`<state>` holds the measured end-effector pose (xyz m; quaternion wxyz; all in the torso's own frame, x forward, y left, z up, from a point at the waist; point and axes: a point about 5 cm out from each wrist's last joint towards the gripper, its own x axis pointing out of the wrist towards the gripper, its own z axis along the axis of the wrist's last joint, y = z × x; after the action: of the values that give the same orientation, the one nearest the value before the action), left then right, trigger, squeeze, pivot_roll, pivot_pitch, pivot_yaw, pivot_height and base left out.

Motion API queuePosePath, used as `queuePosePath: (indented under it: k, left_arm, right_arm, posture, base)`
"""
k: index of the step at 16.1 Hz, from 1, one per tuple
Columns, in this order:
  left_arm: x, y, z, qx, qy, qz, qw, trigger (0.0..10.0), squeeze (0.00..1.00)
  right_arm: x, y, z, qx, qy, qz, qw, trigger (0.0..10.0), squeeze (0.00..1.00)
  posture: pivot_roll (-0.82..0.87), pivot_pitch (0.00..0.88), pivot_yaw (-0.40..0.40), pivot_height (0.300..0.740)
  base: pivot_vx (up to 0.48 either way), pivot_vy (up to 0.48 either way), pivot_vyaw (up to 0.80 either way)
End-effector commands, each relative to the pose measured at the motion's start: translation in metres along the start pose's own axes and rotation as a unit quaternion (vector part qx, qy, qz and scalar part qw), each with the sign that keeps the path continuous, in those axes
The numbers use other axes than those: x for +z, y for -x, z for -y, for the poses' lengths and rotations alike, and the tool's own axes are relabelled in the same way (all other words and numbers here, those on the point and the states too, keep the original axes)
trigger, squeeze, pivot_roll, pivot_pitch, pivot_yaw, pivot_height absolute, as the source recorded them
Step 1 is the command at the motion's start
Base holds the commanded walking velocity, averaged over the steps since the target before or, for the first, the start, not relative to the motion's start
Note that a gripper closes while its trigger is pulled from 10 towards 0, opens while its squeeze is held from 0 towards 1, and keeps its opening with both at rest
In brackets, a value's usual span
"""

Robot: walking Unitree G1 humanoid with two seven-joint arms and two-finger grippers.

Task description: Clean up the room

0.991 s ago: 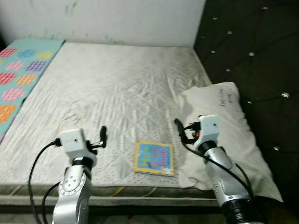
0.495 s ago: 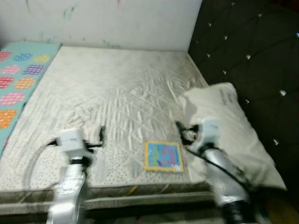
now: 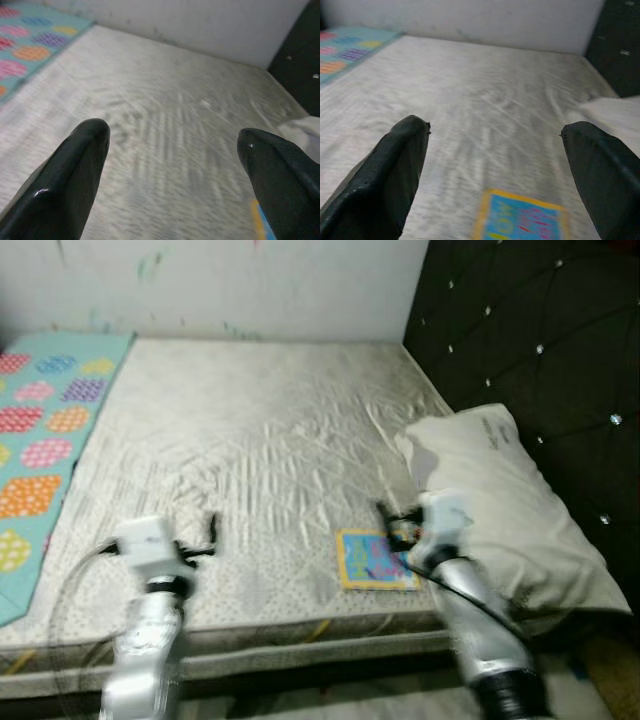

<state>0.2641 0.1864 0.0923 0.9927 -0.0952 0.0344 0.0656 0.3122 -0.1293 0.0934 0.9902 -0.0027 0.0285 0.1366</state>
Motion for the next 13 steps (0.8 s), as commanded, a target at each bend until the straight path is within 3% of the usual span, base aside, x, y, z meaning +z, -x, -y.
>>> queuePosePath:
  k: [1,11,13]
  left_arm:
    - [-0.0020,-0.0011,0.0093,-0.011,0.006,-0.005,1.000,10.0,0.00]
    - [-0.0021,-0.0023,0.0108,-0.018,0.010,-0.006,1.000,10.0,0.00]
    - [-0.0013,-0.0017,0.0124,-0.030,0.017,-0.002,0.999,10.0,0.00]
  right_arm:
    - [0.0033,0.0017,0.0101,-0.011,0.010,0.004,1.000,10.0,0.00]
    - [0.0036,0.0015,0.0102,-0.010,0.012,0.004,1.000,10.0,0.00]
    - [0.0032,0.0017,0.0100,-0.009,0.012,0.003,1.000,10.0,0.00]
  posture:
    - [-0.08,0.023,-0.034,0.740]
    - [-0.08,0.024,-0.033,0.740]
    - [-0.08,0.019,-0.034,0.740]
  base:
    - [0.000,0.360,0.00]
    - [0.000,0.392,0.00]
    - [0.000,0.000,0.00]
